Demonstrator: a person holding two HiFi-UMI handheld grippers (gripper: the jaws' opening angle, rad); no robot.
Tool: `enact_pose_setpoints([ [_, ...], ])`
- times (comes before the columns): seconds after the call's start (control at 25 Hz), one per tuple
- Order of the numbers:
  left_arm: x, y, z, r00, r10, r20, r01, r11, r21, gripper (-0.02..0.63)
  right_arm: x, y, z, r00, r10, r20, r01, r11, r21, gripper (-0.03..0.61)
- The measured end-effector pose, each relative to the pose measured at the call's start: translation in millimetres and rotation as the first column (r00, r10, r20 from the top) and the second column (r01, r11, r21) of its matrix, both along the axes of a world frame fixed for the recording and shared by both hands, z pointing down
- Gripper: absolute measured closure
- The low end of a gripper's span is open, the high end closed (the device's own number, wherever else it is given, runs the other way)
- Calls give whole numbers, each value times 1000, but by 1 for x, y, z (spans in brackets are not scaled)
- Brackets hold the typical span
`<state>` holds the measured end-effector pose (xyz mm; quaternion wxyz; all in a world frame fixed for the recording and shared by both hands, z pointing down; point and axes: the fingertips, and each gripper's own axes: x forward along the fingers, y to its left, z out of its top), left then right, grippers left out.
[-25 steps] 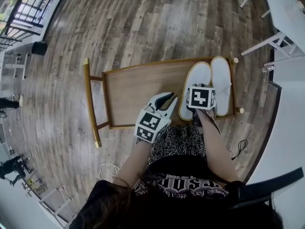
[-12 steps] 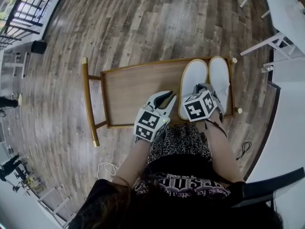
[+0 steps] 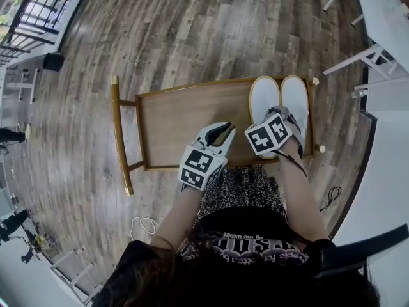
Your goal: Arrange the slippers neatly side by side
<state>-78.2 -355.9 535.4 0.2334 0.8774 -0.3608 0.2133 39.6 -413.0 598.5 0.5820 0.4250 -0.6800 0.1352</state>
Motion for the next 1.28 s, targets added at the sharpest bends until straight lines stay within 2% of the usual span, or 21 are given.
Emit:
enact_pose_setpoints([
  [0.16, 2, 0, 1, 1000, -2, -3, 2, 1000, -1, 563, -3, 0, 3, 1000, 1, 23, -1, 1000, 9, 566],
  [0.4, 6, -4, -4, 1000, 0, -13, 0, 1000, 22, 563, -7, -1, -2, 990, 61, 130, -65, 997, 31, 566],
  [0.6, 5, -4, -3, 1000, -2, -13, 2, 1000, 16, 563, -4, -3, 1, 986, 97, 132, -105, 993, 48, 566],
  [1.0, 5, -4, -3, 1000, 4, -9, -4, 1000, 11, 562, -2, 1, 0, 976, 149, 161, -153, 988, 9, 566],
  [1.08, 5, -5, -5, 1000, 5, -18, -5, 1000, 16, 563, -5, 1, -1, 966, 159, 204, -162, 987, -2, 564],
  [1.2, 7, -7, -8, 999, 5, -32, -4, 1000, 22, 561, -9, 2, -6, 937, 188, 295, -191, 981, -20, 487],
  [1.28, 7, -8, -9, 999, 3, -38, -2, 1000, 23, 561, -9, 2, -13, 910, 216, 353, -221, 975, -26, 474],
])
